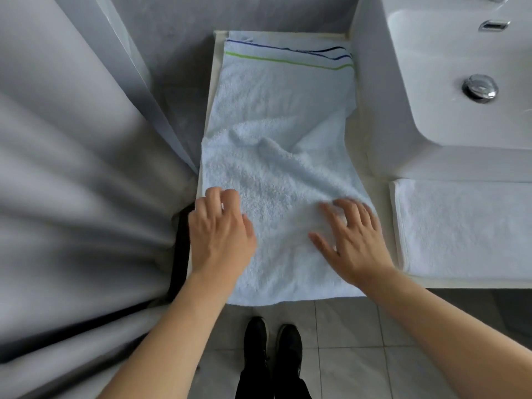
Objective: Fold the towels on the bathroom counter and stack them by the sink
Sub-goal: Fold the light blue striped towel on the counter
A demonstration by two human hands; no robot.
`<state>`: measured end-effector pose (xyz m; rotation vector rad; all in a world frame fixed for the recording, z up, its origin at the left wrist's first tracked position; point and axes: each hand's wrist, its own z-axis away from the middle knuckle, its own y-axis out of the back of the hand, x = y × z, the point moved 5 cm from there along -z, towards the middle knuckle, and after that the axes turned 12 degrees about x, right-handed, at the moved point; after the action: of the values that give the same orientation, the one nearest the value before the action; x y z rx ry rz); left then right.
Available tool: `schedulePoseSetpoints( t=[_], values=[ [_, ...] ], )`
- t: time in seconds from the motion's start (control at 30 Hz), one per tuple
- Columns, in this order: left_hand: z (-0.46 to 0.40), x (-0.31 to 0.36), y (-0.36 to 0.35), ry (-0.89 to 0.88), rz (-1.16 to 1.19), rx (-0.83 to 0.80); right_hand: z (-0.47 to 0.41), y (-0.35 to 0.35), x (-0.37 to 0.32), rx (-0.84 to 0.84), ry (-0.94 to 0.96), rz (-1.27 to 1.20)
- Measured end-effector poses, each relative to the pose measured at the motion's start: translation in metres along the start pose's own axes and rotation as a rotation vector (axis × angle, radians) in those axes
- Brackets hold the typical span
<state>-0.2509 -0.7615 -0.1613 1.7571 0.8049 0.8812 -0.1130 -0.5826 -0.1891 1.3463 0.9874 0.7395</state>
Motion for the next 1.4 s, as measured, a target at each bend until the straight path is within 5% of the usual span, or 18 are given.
schedulePoseSetpoints(
  t=[0.07, 0.2, 0.33, 0.43, 0.53, 0.63, 0.77, 0.93, 1.1, 1.4],
  values=[
    [-0.002, 0.005, -0.015, -0.024, 0.045, -0.078, -0.03, 0.008, -0.006, 0.121, 0.038, -0.055],
    [0.002, -0.009, -0.056, -0.115, -0.004, -0.38, -0.057, -0.016, 0.004, -0.059, 0.001, 0.04],
    [-0.006, -0.02, -0.046, -0.108, -0.022, -0.257, -0.055, -0.009, 0.02, 0.049, -0.132, 0.172],
    [-0.051, 0.001, -0.041, -0.158, 0.071, -0.075, -0.09, 0.007, 0.018, 0.193, -0.162, 0.068],
    [-0.127, 0.022, -0.064, -0.174, 0.134, -0.079, -0.156, 0.017, 0.007, 0.296, -0.148, -0.067],
    [-0.195, 0.026, -0.098, -0.118, 0.122, -0.201, -0.227, 0.007, 0.002, 0.163, -0.137, -0.171],
    [-0.209, 0.011, -0.13, -0.142, -0.015, -0.267, -0.255, -0.03, 0.046, -0.119, -0.404, 0.011],
    [-0.195, 0.0, -0.133, -0.077, -0.082, -0.211, -0.288, -0.019, 0.059, 0.035, -0.381, 0.072],
    [-0.289, 0.017, -0.133, -0.04, -0.012, -0.111, -0.345, -0.019, 0.061, 0.045, -0.262, 0.094],
    [-0.36, 0.013, -0.176, -0.106, -0.052, -0.202, -0.388, -0.047, 0.071, 0.095, -0.189, 0.049]
  ],
)
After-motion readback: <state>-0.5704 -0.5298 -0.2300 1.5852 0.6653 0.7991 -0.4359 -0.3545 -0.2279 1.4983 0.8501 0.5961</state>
